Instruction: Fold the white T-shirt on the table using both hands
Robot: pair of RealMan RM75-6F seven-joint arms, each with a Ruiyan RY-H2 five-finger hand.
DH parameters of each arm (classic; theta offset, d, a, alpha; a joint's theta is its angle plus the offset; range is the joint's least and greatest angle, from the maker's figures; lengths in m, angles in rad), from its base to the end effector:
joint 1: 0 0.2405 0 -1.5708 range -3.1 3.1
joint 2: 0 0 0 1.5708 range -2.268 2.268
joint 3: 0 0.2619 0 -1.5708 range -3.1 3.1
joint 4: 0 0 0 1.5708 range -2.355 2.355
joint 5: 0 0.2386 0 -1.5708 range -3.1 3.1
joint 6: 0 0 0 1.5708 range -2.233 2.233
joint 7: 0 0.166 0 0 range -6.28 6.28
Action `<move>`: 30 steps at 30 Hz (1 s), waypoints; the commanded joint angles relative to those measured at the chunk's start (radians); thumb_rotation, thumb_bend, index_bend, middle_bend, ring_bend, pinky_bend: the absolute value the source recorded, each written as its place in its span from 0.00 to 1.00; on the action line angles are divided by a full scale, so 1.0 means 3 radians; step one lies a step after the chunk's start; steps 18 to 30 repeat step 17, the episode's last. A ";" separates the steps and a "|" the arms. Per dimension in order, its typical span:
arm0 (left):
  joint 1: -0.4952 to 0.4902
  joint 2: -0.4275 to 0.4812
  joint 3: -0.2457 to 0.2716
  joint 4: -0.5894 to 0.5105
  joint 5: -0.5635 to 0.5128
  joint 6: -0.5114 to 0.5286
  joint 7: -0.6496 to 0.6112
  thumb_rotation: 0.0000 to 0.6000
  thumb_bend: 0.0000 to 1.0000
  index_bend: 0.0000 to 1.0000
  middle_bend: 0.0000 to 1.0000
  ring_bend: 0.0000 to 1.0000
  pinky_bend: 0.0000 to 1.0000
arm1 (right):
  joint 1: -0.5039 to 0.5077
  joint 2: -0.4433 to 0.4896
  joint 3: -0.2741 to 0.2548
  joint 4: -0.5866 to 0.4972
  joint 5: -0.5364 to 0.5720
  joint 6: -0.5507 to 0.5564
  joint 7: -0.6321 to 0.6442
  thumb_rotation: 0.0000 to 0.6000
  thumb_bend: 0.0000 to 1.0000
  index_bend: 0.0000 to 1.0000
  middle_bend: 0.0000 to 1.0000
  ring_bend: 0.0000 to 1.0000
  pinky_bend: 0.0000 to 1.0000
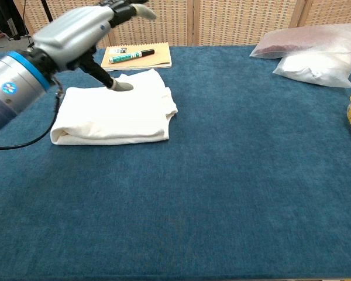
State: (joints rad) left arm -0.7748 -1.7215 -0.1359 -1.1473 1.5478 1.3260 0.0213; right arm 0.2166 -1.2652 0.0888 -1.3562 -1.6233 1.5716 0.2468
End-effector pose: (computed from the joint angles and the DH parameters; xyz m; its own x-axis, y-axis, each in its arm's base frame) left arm -0.1083 0.3772 -0.0425 0.2799 -0.1039 0.9544 0.7363 -0.6147 -0.2829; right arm -0.3078 -0.2581 0.1229 0.2466 0.1327 0.9600 -0.9263 -0.2589 0.2738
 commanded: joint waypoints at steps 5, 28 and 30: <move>0.0957 0.1186 0.0176 -0.1448 -0.0631 0.0347 0.0306 1.00 0.00 0.00 0.00 0.00 0.00 | -0.0025 -0.0053 0.0057 0.0045 0.0048 0.0064 -0.0235 1.00 0.00 0.00 0.00 0.00 0.00; 0.1679 0.1668 0.0520 -0.1759 -0.0780 0.0538 -0.0055 1.00 0.00 0.00 0.00 0.00 0.00 | -0.0069 0.0002 0.0119 -0.0040 0.0172 0.0070 -0.0362 1.00 0.00 0.00 0.00 0.00 0.00; 0.1679 0.1668 0.0520 -0.1759 -0.0780 0.0538 -0.0055 1.00 0.00 0.00 0.00 0.00 0.00 | -0.0069 0.0002 0.0119 -0.0040 0.0172 0.0070 -0.0362 1.00 0.00 0.00 0.00 0.00 0.00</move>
